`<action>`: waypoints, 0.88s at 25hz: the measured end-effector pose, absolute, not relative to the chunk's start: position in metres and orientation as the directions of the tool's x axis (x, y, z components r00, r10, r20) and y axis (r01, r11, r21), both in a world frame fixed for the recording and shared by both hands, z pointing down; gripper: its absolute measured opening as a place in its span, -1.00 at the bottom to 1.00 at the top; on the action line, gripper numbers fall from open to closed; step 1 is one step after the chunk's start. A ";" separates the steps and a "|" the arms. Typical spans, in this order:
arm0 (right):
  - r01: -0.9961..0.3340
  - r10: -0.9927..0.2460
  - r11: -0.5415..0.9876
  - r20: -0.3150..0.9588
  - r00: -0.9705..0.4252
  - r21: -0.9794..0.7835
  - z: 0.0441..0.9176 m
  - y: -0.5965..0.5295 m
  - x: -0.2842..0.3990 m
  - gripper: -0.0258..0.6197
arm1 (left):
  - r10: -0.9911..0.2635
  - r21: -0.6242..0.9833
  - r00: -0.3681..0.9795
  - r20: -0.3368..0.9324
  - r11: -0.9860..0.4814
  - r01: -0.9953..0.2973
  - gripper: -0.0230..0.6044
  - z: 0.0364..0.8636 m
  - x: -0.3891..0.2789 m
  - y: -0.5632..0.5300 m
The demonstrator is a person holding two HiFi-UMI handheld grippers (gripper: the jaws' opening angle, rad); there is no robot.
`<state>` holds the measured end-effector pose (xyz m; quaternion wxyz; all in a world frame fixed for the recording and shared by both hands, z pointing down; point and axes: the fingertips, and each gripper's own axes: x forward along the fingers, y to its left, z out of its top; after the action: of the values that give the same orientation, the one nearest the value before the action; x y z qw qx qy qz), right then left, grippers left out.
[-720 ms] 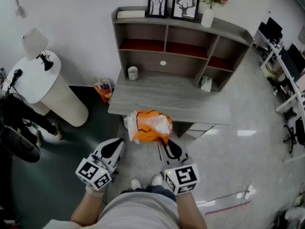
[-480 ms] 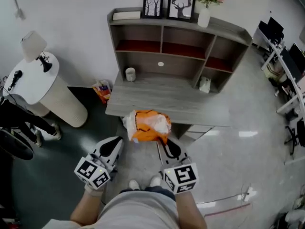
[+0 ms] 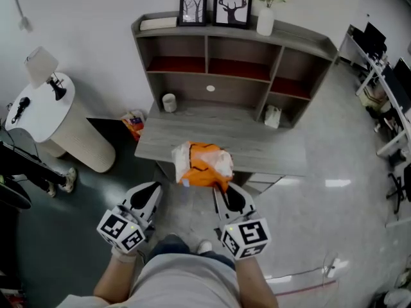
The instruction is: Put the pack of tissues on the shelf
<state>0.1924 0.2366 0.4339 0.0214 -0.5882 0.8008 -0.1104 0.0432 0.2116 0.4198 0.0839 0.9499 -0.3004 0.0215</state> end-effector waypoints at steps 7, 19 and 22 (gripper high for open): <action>-0.939 -0.945 0.286 0.105 -0.310 -0.193 0.438 0.219 0.201 -0.75 | -0.577 0.163 0.811 0.094 -0.795 -0.584 -0.87 0.428 0.050 0.191; -0.949 -0.941 0.267 0.169 -0.295 -0.168 0.452 0.127 0.192 -0.75 | -0.561 0.216 0.823 0.093 -0.795 -0.566 -0.87 0.442 0.041 0.092; -0.951 -0.940 0.261 0.179 -0.289 -0.165 0.450 0.089 0.182 -0.75 | -0.550 0.229 0.829 0.099 -0.798 -0.557 -0.87 0.445 0.031 0.054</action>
<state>0.1824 0.0890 0.4505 -0.0222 -0.5957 0.7938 -0.1205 0.0306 0.0536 0.4446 0.1252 0.9481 -0.2920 0.0139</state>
